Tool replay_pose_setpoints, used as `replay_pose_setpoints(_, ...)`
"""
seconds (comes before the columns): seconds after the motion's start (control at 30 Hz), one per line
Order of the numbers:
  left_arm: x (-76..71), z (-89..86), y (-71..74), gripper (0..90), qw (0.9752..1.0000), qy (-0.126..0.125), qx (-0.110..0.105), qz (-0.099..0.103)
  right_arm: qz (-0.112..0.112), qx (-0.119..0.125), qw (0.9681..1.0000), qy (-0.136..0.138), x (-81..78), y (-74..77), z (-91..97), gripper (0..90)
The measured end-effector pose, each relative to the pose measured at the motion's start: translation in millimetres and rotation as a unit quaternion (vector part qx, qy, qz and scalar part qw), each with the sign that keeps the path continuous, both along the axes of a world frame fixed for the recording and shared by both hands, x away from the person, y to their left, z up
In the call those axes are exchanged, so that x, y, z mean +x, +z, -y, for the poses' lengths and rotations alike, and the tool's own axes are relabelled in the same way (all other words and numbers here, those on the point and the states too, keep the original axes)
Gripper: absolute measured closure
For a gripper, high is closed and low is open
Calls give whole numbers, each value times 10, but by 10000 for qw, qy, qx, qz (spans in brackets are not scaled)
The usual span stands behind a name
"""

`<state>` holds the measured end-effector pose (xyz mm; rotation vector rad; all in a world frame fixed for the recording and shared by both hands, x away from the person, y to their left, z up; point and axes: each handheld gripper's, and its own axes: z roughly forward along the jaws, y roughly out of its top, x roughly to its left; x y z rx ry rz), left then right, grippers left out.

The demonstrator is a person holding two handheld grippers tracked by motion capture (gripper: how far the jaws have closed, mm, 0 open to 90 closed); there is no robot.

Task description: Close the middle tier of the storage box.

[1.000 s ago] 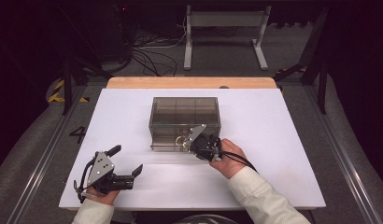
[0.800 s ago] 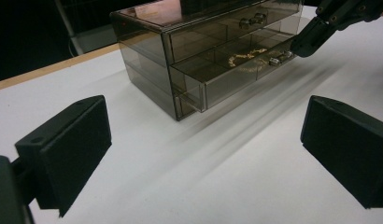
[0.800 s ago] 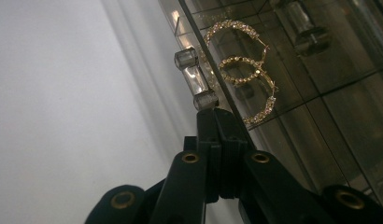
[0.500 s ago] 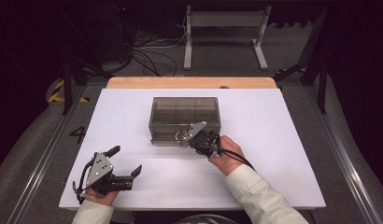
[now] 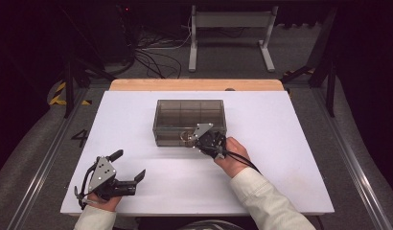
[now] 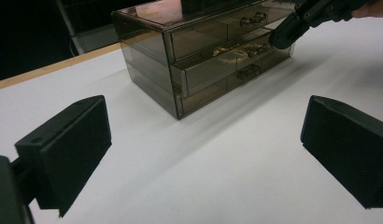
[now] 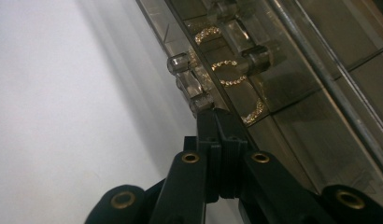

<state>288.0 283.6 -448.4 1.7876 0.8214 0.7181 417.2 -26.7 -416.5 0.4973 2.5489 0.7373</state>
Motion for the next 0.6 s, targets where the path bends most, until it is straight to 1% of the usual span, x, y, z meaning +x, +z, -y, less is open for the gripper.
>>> replay_pose_setpoints(0.4, 0, 0, -1, 27, 10000, 1, -2, -5, 164, 22, 9998, -91, 29, -28, -19, 900)
replay_pose_setpoints(0.53, -1, -4, 0, 27, 10000, 9, 1, 0, 189, 24, 9998, -76, 42, -32, -16, 900)
replay_pose_setpoints(0.6, -1, -4, 0, 27, 10000, 11, -2, 0, 223, 25, 9997, -3, 47, -36, -18, 900)
